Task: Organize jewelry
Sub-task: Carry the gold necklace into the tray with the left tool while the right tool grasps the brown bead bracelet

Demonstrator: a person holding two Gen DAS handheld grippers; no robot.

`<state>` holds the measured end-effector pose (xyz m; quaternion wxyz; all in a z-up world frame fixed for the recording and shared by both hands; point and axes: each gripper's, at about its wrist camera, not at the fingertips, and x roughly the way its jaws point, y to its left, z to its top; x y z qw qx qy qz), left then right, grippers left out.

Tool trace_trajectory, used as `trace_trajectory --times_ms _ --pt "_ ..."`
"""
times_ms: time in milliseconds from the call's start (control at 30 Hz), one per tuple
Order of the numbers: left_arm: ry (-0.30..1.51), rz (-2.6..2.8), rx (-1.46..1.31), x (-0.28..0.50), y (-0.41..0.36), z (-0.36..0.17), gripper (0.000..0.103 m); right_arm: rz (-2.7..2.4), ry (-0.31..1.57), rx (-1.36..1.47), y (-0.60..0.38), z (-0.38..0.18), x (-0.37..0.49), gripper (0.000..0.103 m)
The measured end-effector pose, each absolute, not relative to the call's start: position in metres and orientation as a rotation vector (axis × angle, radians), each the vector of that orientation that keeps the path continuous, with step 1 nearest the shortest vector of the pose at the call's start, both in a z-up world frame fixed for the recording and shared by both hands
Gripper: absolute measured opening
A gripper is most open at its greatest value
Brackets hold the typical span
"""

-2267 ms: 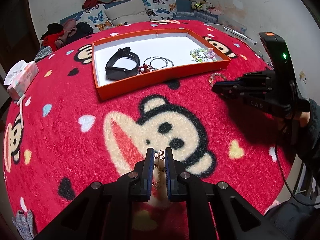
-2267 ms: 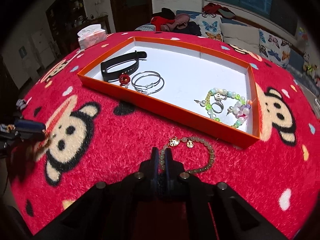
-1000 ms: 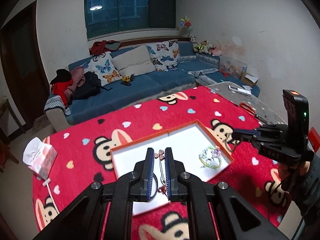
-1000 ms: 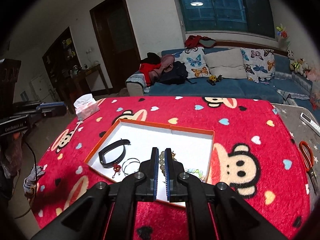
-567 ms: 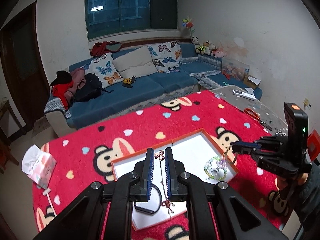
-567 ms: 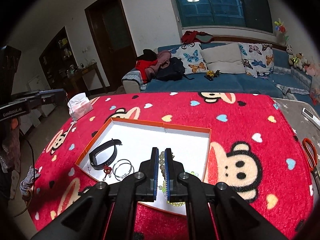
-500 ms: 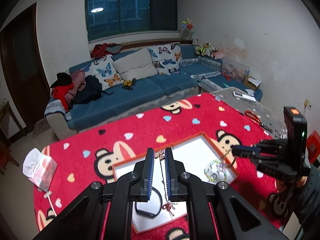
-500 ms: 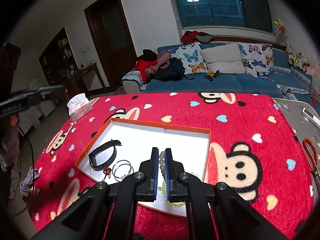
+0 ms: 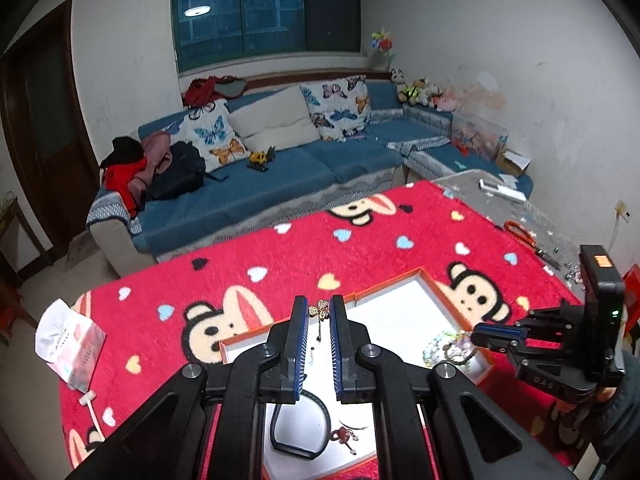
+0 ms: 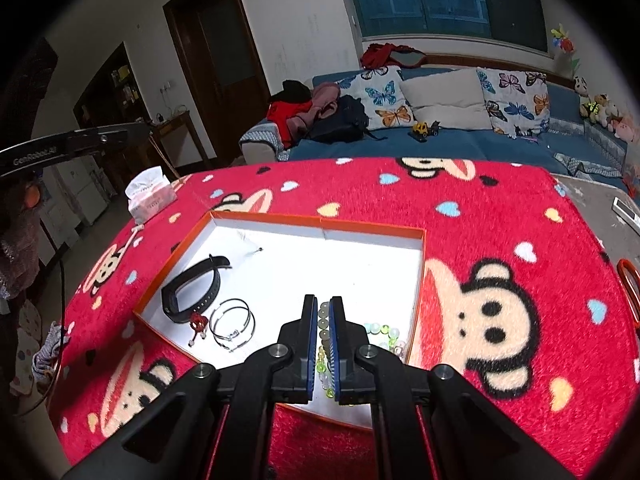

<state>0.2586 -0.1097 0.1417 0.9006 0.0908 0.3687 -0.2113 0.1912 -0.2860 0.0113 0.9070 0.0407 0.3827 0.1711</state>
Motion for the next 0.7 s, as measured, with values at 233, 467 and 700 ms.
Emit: trace_trajectory --times_ms 233,467,700 --pt "0.852 -0.459 0.187 0.276 -0.124 0.094 0.011 0.337 0.823 0.055 -0.28 -0.005 0.192 0.008" --pt "0.918 -0.492 0.204 0.291 -0.147 0.054 0.011 0.334 0.86 0.043 -0.277 -0.017 0.193 0.008" --pt "1.015 -0.492 0.196 0.307 -0.156 0.008 0.012 0.333 0.879 0.048 -0.277 -0.024 0.192 0.008"
